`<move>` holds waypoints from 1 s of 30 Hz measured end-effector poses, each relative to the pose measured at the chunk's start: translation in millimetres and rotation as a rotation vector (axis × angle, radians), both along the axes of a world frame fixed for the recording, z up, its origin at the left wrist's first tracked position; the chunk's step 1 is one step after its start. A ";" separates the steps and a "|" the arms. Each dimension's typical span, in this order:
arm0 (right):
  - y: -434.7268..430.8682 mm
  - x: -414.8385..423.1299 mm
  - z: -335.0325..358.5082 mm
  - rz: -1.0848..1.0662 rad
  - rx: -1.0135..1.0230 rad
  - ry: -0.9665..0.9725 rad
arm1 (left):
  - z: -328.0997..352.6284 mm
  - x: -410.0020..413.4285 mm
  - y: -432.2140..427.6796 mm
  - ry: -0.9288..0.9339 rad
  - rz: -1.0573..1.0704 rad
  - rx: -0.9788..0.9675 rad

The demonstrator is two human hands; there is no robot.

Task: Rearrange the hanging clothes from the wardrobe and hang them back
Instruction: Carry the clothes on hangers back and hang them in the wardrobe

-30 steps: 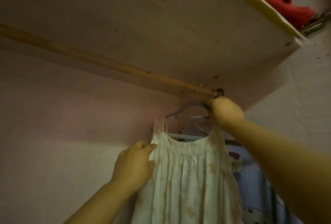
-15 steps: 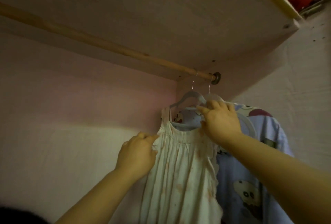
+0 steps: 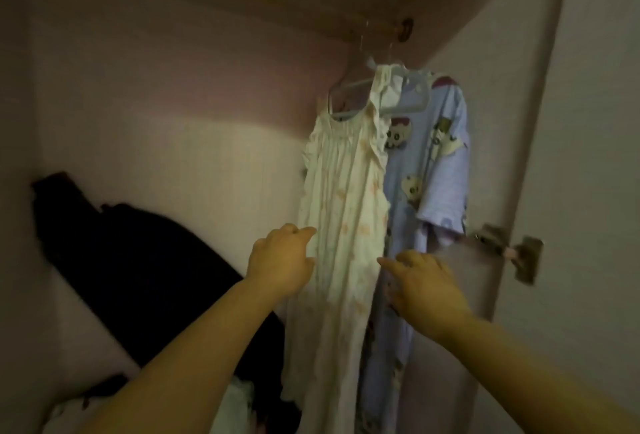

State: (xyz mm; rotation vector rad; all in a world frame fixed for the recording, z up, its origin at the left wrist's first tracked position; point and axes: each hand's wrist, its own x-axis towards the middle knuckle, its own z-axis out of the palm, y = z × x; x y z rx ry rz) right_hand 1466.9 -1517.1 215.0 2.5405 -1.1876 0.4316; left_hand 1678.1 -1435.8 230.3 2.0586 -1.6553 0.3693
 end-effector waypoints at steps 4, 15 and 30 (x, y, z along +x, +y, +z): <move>65.6 -60.4 -63.9 -0.047 0.179 0.048 | -56.3 -56.1 61.1 0.012 -0.023 0.114; 245.9 -226.6 -160.9 -0.325 0.433 -0.095 | -154.7 -185.7 188.5 -0.041 -0.274 0.371; 652.1 -408.5 -204.9 -1.113 0.462 -0.305 | -215.8 -435.1 412.8 -0.163 -1.053 0.448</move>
